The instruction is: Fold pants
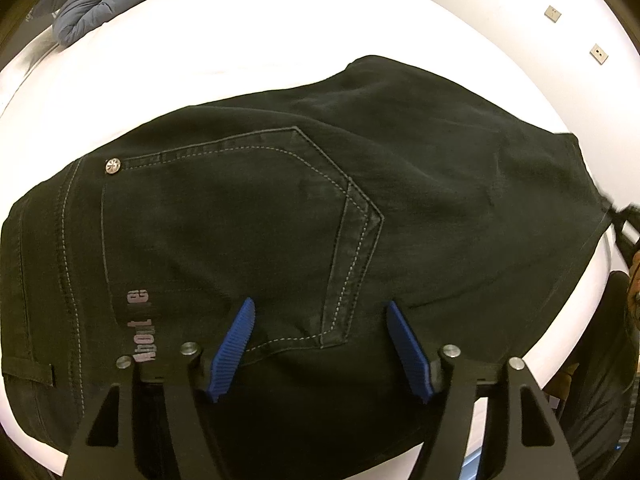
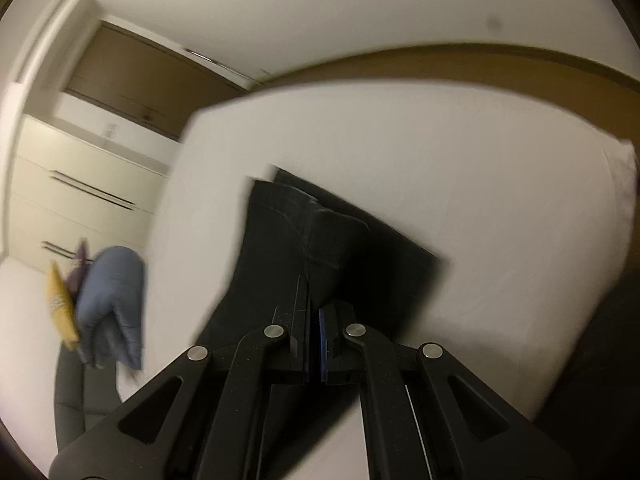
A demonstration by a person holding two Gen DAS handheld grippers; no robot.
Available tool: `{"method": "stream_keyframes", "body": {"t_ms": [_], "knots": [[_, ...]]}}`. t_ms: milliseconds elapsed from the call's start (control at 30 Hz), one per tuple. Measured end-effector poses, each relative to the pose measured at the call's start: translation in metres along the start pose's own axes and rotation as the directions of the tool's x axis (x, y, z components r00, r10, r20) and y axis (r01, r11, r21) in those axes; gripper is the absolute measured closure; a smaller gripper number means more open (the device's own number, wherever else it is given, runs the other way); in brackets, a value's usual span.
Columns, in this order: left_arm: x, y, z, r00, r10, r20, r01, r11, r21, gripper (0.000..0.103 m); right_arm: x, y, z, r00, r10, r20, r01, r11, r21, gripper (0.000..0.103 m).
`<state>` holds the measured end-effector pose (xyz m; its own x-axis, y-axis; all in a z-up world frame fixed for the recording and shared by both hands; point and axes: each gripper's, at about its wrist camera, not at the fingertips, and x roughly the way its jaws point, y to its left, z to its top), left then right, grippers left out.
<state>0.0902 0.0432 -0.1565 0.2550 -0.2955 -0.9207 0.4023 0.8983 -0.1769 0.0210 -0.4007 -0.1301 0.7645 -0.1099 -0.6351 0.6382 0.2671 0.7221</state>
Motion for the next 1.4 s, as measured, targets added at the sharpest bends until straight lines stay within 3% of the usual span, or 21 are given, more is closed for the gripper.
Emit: {"method": "stream_keyframes", "body": {"t_ms": [133, 333, 433, 533, 567, 600, 667, 733, 767, 800, 867, 933, 1167, 1300, 1400], "knots": [[0.002, -0.004, 0.001, 1.000, 0.004, 0.000, -0.004, 1.000, 0.006, 0.026, -0.007, 0.001, -0.008, 0.999, -0.040, 0.018, 0.041, 0.998, -0.050, 0.101], [0.006, -0.010, 0.005, 1.000, 0.004, 0.002, -0.004, 1.000, 0.012, 0.023, -0.016, -0.015, -0.010, 0.999, -0.047, 0.014, 0.046, 0.998, 0.032, 0.101], [0.006, -0.013, 0.008, 1.000, 0.004, 0.007, -0.004, 1.000, 0.009, 0.022, -0.032, -0.016, 0.000, 0.997, -0.072, 0.030, 0.072, 0.997, 0.013, 0.095], [0.006, -0.013, 0.003, 1.000, 0.006, 0.010, -0.006, 1.000, 0.015, 0.021, -0.066, -0.014, 0.013, 0.964, -0.207, 0.166, 0.214, 0.977, -0.025, 0.091], [0.006, -0.013, 0.002, 1.000, 0.006, 0.010, -0.006, 1.000, 0.016, 0.020, -0.078, -0.017, 0.020, 0.954, -0.220, 0.201, 0.227, 0.974, -0.009, 0.091], [0.006, -0.015, 0.001, 1.000, 0.006, 0.010, -0.006, 1.000, 0.017, 0.019, -0.086, -0.018, 0.028, 0.958, -0.197, 0.209, 0.204, 0.979, -0.015, 0.091], [0.008, -0.019, 0.001, 1.000, 0.002, 0.006, -0.003, 1.000, 0.025, 0.016, -0.082, 0.001, 0.051, 0.987, -0.090, 0.136, 0.112, 0.980, -0.165, 0.091], [0.012, -0.024, 0.003, 1.000, 0.004, 0.001, -0.004, 0.999, 0.036, 0.012, -0.063, 0.028, 0.063, 1.000, 0.003, -0.010, -0.006, 0.943, -0.333, 0.087], [0.014, -0.027, 0.004, 1.000, 0.006, -0.002, -0.005, 0.999, 0.040, 0.011, -0.050, 0.046, 0.067, 0.995, 0.041, -0.094, -0.079, 0.892, -0.444, 0.078], [0.016, -0.029, 0.005, 1.000, 0.008, -0.005, -0.008, 0.999, 0.041, 0.009, -0.042, 0.057, 0.068, 0.993, 0.032, -0.112, -0.085, 0.856, -0.510, 0.059], [0.018, -0.035, 0.007, 1.000, 0.017, -0.008, -0.017, 0.999, 0.045, 0.007, -0.029, 0.075, 0.071, 0.995, 0.006, -0.097, -0.065, 0.779, -0.624, 0.043], [0.022, -0.041, 0.008, 1.000, 0.020, -0.010, -0.020, 0.999, 0.045, 0.004, -0.019, 0.083, 0.074, 0.991, 0.015, -0.131, -0.099, 0.742, -0.663, 0.043], [0.030, -0.056, 0.016, 0.999, 0.022, -0.031, -0.020, 0.998, 0.058, 0.002, 0.048, 0.101, 0.069, 0.978, -0.113, -0.175, -0.069, 0.619, -0.782, 0.046], [0.031, -0.059, 0.020, 0.999, 0.020, -0.034, -0.018, 0.998, 0.060, 0.002, 0.070, 0.107, 0.061, 0.971, -0.167, -0.170, -0.048, 0.562, -0.826, 0.064], [0.033, -0.058, 0.019, 0.999, 0.027, -0.033, -0.025, 0.998, 0.055, 0.002, 0.072, 0.103, 0.058, 0.970, -0.189, -0.152, -0.025, 0.548, -0.836, 0.072]]}}
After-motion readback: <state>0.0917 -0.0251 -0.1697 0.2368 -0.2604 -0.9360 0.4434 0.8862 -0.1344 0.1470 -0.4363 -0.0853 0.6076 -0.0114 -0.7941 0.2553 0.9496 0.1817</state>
